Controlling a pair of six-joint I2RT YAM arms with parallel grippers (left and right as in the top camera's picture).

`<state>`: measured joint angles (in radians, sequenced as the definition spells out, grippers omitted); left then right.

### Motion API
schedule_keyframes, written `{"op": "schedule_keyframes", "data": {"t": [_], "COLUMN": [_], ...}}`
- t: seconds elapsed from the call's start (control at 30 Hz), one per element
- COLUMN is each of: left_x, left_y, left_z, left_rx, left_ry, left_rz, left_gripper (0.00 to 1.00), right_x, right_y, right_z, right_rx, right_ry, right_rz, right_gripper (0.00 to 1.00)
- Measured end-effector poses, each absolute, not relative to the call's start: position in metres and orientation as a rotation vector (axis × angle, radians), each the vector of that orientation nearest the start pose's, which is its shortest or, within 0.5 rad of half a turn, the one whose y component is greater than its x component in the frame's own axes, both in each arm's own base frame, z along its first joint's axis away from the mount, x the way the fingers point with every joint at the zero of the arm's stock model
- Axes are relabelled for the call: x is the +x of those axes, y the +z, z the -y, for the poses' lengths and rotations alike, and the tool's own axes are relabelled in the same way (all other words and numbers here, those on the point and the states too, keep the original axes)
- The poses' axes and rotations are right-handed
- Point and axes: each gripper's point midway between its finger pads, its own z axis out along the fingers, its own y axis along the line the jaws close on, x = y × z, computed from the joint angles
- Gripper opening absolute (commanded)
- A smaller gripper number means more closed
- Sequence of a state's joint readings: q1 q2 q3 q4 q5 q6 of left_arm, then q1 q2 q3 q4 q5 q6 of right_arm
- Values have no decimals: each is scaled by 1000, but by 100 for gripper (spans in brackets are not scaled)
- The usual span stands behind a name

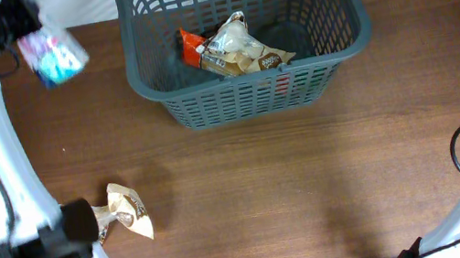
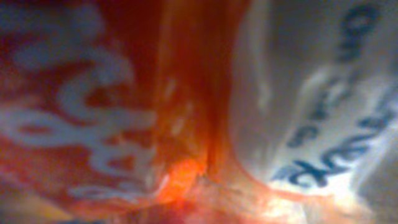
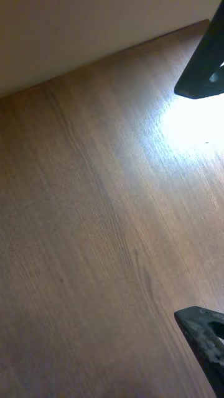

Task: Pack container
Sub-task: 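Lift the tissue pack with the left gripper and swing it toward the basket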

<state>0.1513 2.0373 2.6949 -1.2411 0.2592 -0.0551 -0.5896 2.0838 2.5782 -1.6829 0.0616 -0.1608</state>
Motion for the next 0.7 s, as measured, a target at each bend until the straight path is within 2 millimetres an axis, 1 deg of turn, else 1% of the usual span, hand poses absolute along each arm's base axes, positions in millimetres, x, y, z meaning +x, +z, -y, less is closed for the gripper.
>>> {"op": "schedule_keyframes", "data": {"t": [0.03,0.07,0.13,0.2,0.27,0.33,0.47,0.57,0.7], "left_x": [487,477,454,435,422,417,422,433,452], "left_y": [443,466,508,535,550,552,533,511,479], "left_z": [-9,10,52,85,112,136,180,211,236], "left_rx": [28,109,261,369,452,524,657,758,882], "left_ry": [-235,-247,-285,-322,-354,-377,-410,-417,-385], "left_rz": [-2064,-1998,-1869,-1770,-1704,-1673,-1670,-1672,-1676], "left_gripper": [2,2,2,2,2,2,2,2,2], "right_x": [350,350,350,350,350,350,350,350,350], "right_y": [285,285,285,285,285,285,285,285,285], "right_z": [247,247,247,247,247,247,247,247,247], "right_rx": [611,611,611,611,611,611,611,611,611], "right_ry": [-279,-278,-278,-278,-278,-278,-279,-278,-278], "right_rz": [-2727,-2727,-2727,-2727,-2727,-2727,-2727,-2727,-2727], "right_gripper": [99,99,99,99,99,99,99,99,99]}}
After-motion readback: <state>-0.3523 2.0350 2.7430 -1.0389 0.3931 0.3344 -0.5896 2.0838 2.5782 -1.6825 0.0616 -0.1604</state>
